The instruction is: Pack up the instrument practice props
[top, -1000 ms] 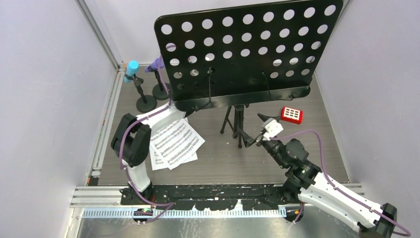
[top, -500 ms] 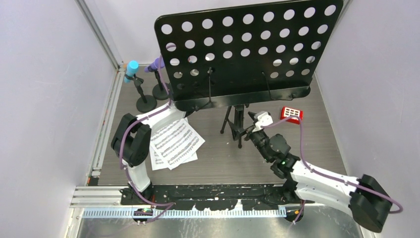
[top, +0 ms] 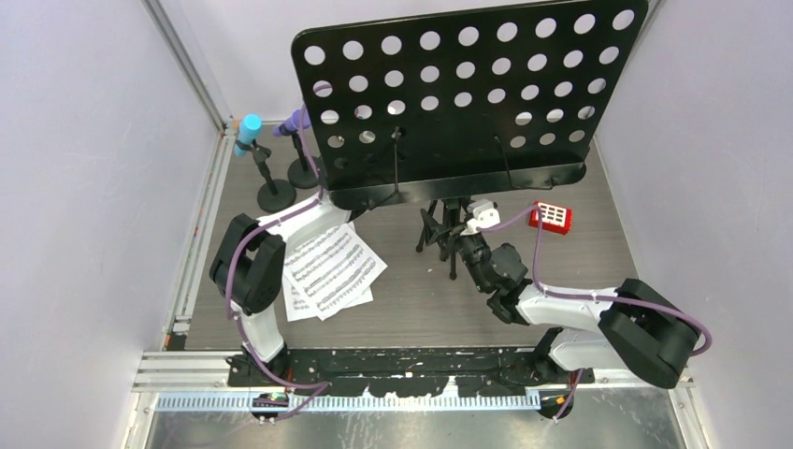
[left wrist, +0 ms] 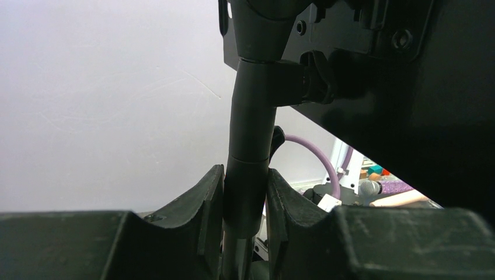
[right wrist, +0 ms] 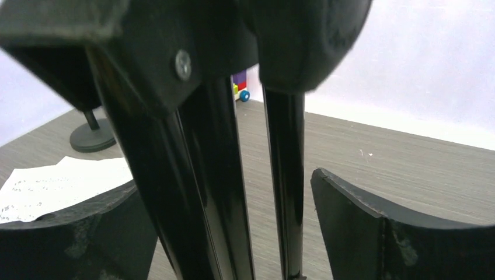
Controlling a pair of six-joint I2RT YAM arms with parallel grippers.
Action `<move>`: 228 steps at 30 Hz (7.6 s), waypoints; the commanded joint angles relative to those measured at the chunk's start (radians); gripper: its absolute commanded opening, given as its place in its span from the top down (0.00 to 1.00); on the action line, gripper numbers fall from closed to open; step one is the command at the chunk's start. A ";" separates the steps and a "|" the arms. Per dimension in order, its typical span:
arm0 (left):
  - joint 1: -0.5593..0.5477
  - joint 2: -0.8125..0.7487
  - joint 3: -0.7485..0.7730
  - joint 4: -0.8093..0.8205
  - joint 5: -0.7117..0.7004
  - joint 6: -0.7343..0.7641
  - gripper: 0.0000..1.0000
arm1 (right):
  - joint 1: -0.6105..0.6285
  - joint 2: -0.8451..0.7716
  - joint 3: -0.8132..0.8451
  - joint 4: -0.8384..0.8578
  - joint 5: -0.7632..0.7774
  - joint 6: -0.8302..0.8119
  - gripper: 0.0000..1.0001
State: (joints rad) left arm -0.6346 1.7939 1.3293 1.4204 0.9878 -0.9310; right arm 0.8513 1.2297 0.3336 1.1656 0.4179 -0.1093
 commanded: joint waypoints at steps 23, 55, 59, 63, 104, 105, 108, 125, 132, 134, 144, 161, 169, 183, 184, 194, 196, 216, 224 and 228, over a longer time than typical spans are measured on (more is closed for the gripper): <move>0.000 -0.018 0.041 -0.009 -0.042 -0.057 1.00 | 0.002 -0.066 0.100 -0.012 0.017 -0.141 0.23; 0.010 0.001 0.006 -0.062 -0.103 -0.048 0.00 | -0.005 -0.159 0.167 -0.294 0.214 0.090 0.99; 0.013 0.015 -0.012 -0.029 -0.112 -0.070 0.00 | -0.005 -0.212 0.207 -0.422 0.273 0.107 0.99; 0.027 0.018 -0.052 0.008 -0.118 -0.084 0.00 | -0.005 -0.264 0.257 -0.558 0.320 0.126 1.00; -0.361 0.030 -0.668 0.011 -0.697 0.503 0.00 | -0.009 -0.414 0.196 -0.403 0.339 0.201 0.99; -0.361 0.044 -0.667 0.011 -0.732 0.508 0.00 | -0.008 -0.419 0.199 -0.415 0.337 0.201 1.00; -0.363 0.071 -0.676 0.011 -0.817 0.530 0.00 | -0.008 -0.440 0.208 -0.445 0.329 0.209 0.99; -0.364 0.216 -0.534 -0.012 -0.768 0.500 0.27 | -0.008 -0.471 0.253 -0.559 0.330 0.320 0.99; -0.382 0.245 -0.517 0.003 -0.699 0.445 0.43 | -0.008 -0.442 0.317 -0.638 0.449 0.362 1.00; -0.389 0.245 -0.521 0.003 -0.684 0.440 0.52 | -0.009 -0.438 0.342 -0.676 0.477 0.371 1.00; -0.392 0.175 -0.602 -0.018 -0.665 0.430 1.00 | -0.169 -0.413 0.426 -0.904 0.456 0.527 0.99; -0.363 0.070 -0.427 -0.630 -0.653 0.577 1.00 | -0.495 -0.198 0.366 -0.857 0.221 0.699 1.00; -0.342 0.100 -0.458 -0.600 -0.638 0.525 1.00 | -0.553 -0.045 0.320 -0.766 0.141 0.751 1.00; -0.332 0.105 -0.517 -0.648 -0.569 0.456 1.00 | -0.557 0.164 0.254 -0.744 0.124 0.929 1.00; -0.332 0.099 -0.530 -0.654 -0.575 0.454 1.00 | -0.557 0.181 0.249 -0.741 0.120 0.943 1.00; -0.322 0.069 -0.574 -0.710 -0.582 0.403 1.00 | -0.559 0.326 0.241 -0.747 0.052 1.076 1.00; -0.320 0.062 -0.568 -0.730 -0.582 0.396 1.00 | -0.561 0.345 0.254 -0.765 0.042 1.090 1.00; -0.317 0.031 -0.441 -0.929 -0.613 0.410 1.00 | -0.566 0.255 0.243 -0.835 0.033 0.980 0.70; -0.310 0.017 -0.361 -1.011 -0.599 0.399 1.00 | -0.566 0.216 0.244 -0.866 0.015 0.946 0.55; -0.299 0.003 -0.312 -1.074 -0.598 0.400 1.00 | -0.565 0.182 0.245 -0.901 0.015 0.916 0.49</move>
State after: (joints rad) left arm -0.9333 1.8629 0.9524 0.3882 0.2962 -0.5686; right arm 0.3122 1.4876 0.5579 0.2173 0.2352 1.0080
